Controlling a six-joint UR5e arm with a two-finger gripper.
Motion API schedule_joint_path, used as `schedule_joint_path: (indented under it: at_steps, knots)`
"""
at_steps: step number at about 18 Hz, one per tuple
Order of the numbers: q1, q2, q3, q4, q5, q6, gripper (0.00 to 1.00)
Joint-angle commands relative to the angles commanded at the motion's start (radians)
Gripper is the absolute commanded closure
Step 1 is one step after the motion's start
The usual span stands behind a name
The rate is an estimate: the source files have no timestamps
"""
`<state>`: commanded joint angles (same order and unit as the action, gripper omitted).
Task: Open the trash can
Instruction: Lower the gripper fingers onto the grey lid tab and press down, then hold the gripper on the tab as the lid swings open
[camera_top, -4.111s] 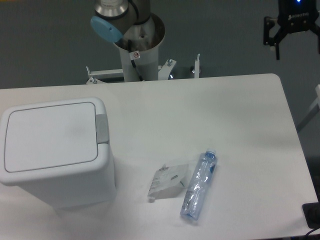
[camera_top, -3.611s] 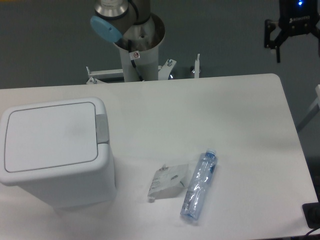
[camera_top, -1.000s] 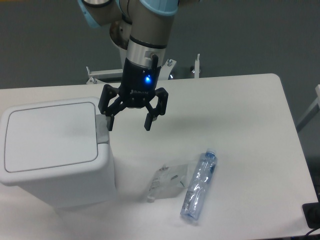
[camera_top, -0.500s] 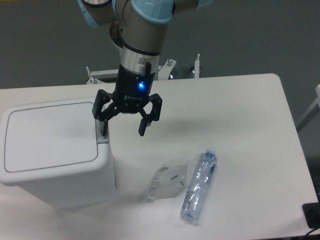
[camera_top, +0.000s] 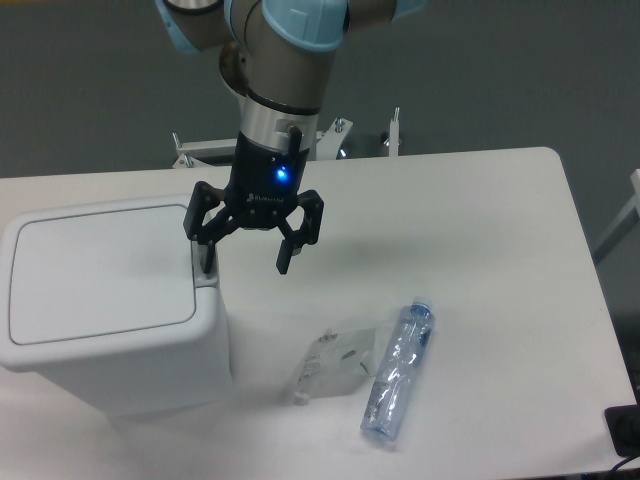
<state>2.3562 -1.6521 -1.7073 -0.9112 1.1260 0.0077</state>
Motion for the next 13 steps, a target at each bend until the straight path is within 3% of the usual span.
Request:
schedule_joint_path:
  at_steps: [13]
  knots:
    - [0.000,-0.006,-0.002,0.014,0.002,0.000,0.00]
